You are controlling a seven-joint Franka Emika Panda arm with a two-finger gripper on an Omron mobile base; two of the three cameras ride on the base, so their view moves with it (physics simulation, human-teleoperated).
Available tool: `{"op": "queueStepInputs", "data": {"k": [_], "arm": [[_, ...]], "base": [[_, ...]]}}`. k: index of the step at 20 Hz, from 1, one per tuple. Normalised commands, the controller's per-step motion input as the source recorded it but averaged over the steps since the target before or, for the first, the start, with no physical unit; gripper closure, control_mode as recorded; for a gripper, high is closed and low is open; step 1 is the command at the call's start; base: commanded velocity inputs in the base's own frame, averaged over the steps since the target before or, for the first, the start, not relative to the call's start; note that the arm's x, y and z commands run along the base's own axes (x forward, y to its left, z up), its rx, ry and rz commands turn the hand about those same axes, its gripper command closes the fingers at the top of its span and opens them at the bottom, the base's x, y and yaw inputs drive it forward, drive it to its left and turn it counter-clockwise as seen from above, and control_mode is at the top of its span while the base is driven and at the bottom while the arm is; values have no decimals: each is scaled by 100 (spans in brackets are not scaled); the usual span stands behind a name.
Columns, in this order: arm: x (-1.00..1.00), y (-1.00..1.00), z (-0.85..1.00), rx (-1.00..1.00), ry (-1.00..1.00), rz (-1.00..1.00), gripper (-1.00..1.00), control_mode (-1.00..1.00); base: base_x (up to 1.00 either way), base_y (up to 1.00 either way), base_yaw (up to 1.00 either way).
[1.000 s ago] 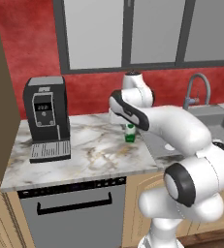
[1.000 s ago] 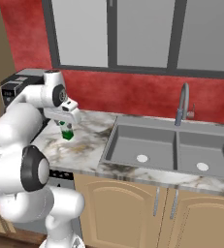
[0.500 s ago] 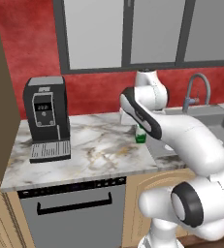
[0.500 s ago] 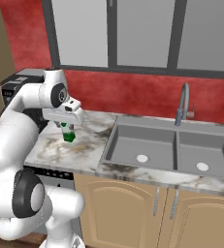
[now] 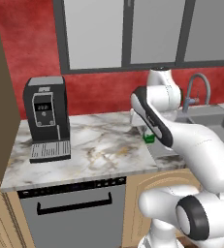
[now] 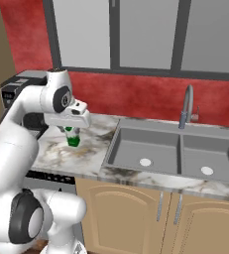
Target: Move the drinks to the dining counter.
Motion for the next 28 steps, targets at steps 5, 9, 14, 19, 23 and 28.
{"op": "queueStepInputs", "data": {"k": [5,9,14,19,23,28], "arm": [[-14,-15,10,0,-8,6,100,-100],[-7,-1,13,0,-2,0,100,-100],[-2,0,7,0,0,0,100,-100],[0,0,5,0,0,0,100,-100],[0,0,0,0,0,0,100,-100],[0,0,0,0,0,0,100,-100]], "base": [[0,0,0],[0,0,0],[0,0,0],[0,0,0],[0,0,0],[0,0,0]]}}
